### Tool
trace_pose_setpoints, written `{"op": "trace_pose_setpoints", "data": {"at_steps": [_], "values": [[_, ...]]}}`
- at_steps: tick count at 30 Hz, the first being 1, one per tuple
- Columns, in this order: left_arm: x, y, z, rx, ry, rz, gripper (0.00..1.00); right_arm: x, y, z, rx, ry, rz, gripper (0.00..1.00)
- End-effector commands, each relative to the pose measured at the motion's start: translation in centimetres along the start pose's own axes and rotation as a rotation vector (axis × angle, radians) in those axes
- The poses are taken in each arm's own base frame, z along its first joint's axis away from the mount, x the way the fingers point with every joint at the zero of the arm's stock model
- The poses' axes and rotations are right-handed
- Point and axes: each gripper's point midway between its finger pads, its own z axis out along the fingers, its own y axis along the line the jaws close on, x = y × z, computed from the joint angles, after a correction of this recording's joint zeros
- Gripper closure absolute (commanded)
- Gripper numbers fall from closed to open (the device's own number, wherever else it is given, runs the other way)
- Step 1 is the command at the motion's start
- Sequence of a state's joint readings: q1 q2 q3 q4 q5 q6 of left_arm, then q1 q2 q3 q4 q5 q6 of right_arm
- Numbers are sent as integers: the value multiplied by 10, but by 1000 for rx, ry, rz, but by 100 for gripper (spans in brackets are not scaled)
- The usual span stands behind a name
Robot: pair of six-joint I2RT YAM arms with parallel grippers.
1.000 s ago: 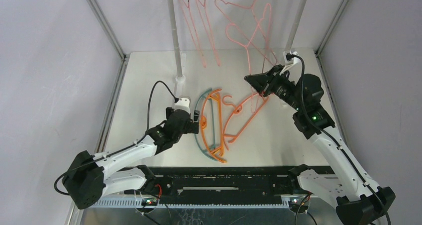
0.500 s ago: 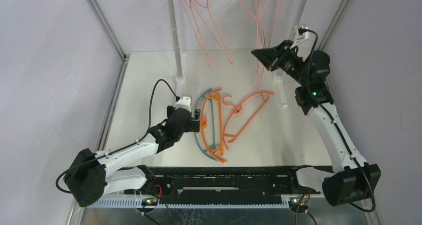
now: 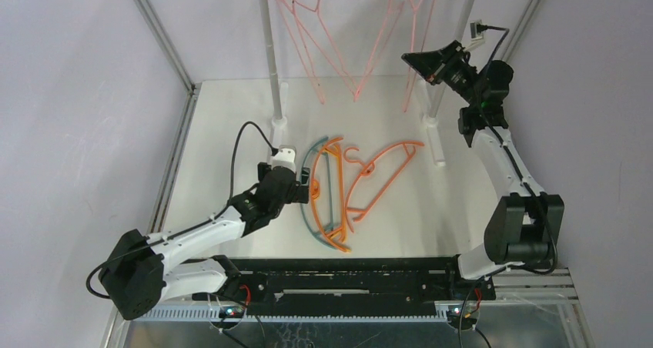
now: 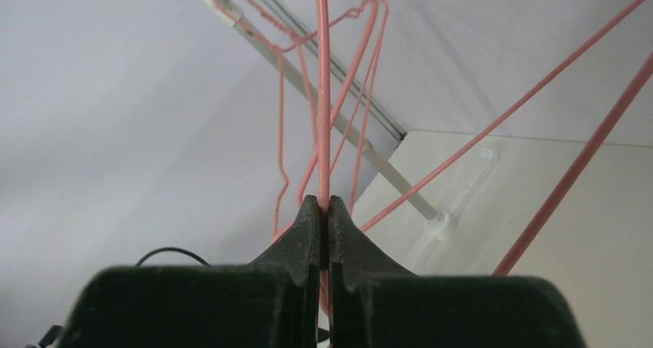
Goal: Organize the hangers
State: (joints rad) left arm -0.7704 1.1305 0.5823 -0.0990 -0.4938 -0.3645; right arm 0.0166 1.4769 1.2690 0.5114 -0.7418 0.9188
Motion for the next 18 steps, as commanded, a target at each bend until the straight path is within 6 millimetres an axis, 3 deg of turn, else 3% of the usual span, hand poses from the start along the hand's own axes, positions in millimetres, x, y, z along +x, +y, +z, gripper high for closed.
{"op": "trace_pose_setpoints", "data": {"at_steps": [1,8,11,18], "values": [[-25,-7,-1,6,-56,-5,3,-39,36,-5,-161,-83,-32,100],[-21,-7,1,2,-43,-4,3,-45,13,7,-158,-94,15,100],[-20,-6,2,-1,-41,-2,3,-43,-6,13,-130,-97,41,100],[-18,-5,2,-6,-39,2,3,-21,-32,31,-77,-60,82,100]]}}
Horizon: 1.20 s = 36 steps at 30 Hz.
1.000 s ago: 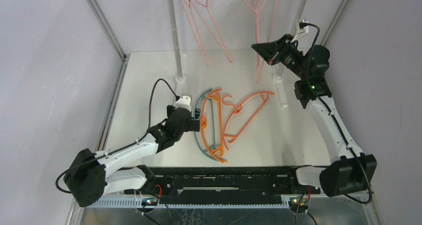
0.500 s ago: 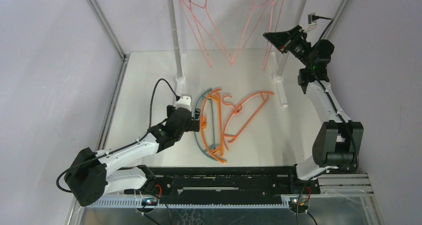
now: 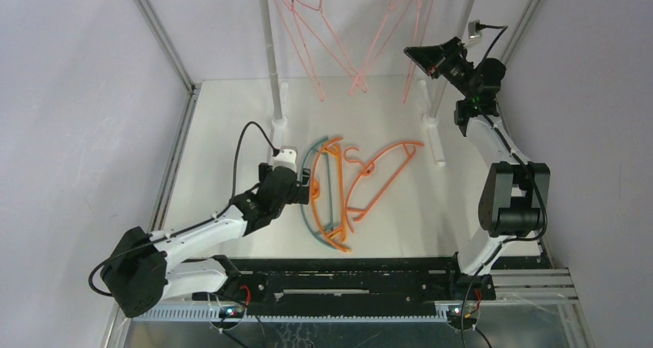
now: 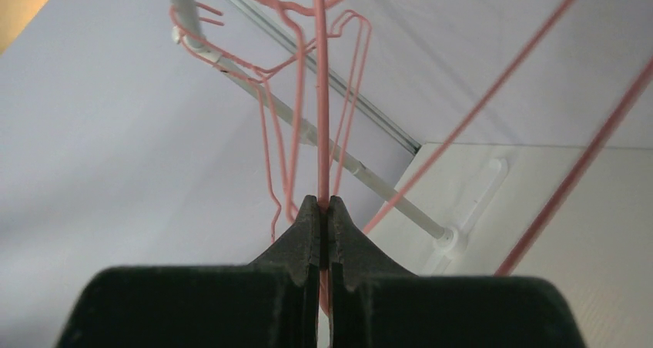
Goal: Organize the hangers
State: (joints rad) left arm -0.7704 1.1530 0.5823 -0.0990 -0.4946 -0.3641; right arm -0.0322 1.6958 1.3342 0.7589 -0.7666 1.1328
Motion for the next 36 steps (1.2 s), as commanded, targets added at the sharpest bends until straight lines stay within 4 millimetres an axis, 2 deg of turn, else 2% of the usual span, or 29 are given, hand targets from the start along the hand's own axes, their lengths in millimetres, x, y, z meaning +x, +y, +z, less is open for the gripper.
{"op": "trace_pose_setpoints", "data": {"at_steps": [1,16,24,31,36], "values": [[-24,-5,-2,2,-57,-9,3,4,17,15,-27,-1,-61,100],[-27,-3,-11,23,-87,-31,3,87,21,73,-22,165,-56,100],[-28,-6,-10,35,-89,-27,3,123,27,109,-31,276,-60,100],[-28,-5,-10,35,-96,-24,3,144,30,130,-27,332,-68,100],[-28,-7,-9,41,-93,-21,3,173,38,145,-44,406,-92,100]]}}
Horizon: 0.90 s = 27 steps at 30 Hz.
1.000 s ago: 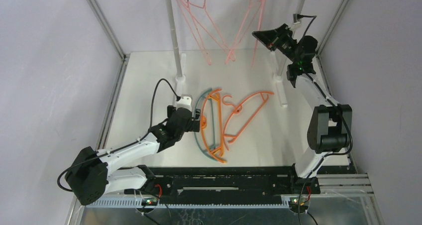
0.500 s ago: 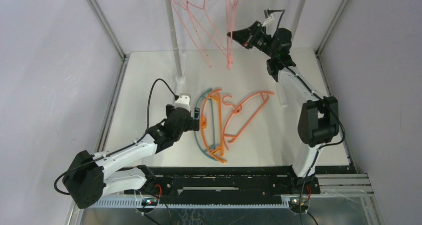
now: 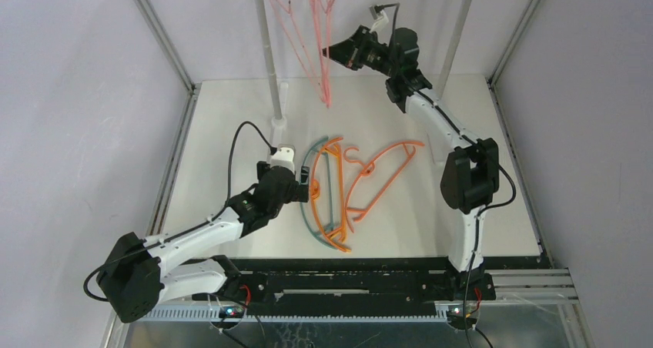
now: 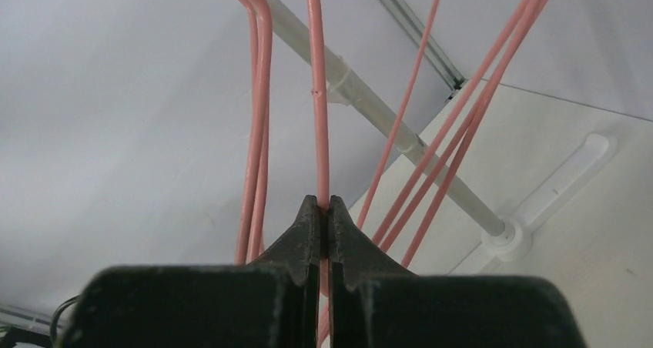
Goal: Organize the hangers
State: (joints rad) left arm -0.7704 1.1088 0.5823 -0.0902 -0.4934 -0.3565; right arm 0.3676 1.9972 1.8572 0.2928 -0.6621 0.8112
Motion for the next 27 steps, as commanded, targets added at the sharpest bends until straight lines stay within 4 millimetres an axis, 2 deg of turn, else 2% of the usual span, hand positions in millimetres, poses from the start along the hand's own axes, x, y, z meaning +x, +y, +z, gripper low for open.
{"op": "trace_pose_setpoints", "data": {"at_steps": [1,4,15,22,23,25,27], "values": [[-16,-7,-2,25,-52,-5,3,36,6,22,3,121,-14,100],[-17,-7,-2,27,-55,-5,3,42,11,34,-2,139,-30,100],[-18,-10,-2,42,-60,-8,3,66,13,78,0,186,-38,100],[-17,-11,0,48,-57,-6,3,82,16,92,-1,202,-69,100],[-16,-11,0,47,-55,-6,3,85,15,92,0,210,-71,94],[-15,-11,1,46,-54,-4,3,86,14,89,7,222,-83,71],[-15,-11,2,45,-51,-4,3,84,11,83,31,219,-101,55]]}}
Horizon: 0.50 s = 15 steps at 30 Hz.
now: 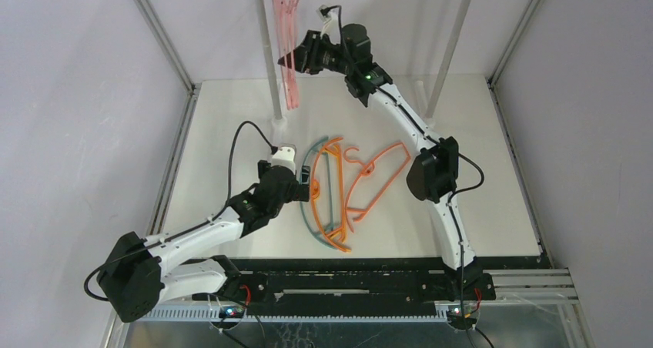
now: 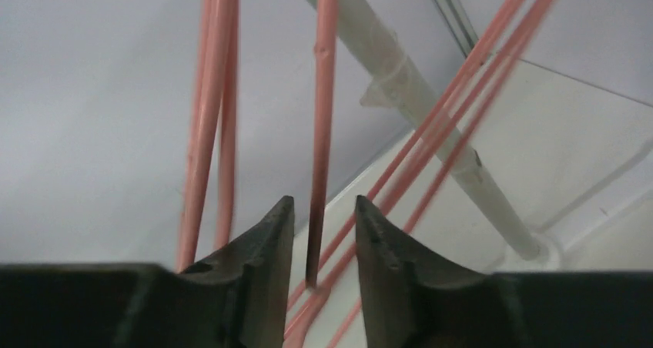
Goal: Organize the hangers
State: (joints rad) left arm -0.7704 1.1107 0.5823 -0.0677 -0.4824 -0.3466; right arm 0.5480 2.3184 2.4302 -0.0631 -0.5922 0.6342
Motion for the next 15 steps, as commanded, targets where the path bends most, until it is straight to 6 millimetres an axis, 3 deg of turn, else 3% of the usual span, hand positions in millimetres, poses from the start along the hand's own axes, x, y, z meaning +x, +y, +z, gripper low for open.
{"op": "trace_pose_setpoints", "data": {"at_steps": [1,4,15], "values": [[-11,-8,2,29,-36,-3,3,32,-15,-5,66,89,1,46],[-10,-7,2,25,-33,1,3,26,-15,-20,87,56,-16,28],[-7,-3,3,7,-30,8,3,14,-4,-84,164,8,-70,20]]}}
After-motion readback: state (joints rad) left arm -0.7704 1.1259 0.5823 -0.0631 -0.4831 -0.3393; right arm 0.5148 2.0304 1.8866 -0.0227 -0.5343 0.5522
